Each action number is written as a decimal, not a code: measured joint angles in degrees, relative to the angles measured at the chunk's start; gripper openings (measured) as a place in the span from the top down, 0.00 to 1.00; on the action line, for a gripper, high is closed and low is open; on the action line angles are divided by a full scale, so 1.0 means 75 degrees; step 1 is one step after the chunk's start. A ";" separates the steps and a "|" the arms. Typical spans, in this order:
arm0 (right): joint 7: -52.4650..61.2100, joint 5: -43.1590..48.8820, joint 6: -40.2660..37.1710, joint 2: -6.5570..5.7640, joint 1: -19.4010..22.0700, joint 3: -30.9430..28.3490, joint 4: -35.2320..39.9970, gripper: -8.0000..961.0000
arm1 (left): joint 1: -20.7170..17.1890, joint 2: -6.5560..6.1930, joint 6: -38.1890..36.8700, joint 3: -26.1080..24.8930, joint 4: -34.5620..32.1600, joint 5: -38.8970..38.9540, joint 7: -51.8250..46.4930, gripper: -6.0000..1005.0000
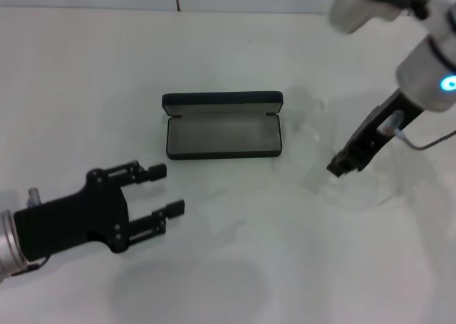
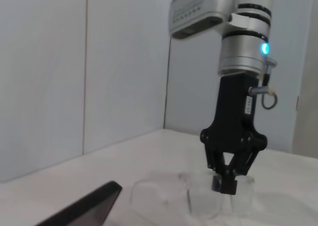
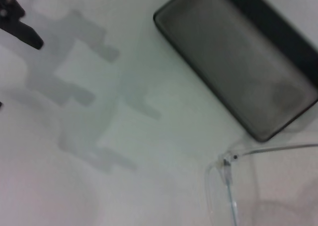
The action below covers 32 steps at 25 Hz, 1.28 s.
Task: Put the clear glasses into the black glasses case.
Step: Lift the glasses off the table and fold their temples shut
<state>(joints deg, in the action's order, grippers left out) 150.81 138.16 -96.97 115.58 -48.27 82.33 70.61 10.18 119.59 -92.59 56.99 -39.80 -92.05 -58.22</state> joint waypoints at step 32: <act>-1.1543 -0.6748 -0.0057 0.0033 0.3096 -0.1181 -0.2547 0.93 | 0.1950 0.0029 -0.0511 0.1251 -0.1566 0.2645 -0.1315 0.94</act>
<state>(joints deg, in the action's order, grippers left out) 64.24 87.54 -97.40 115.83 -25.05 73.47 51.51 24.81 119.81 -96.42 66.37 -51.54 -72.21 -68.09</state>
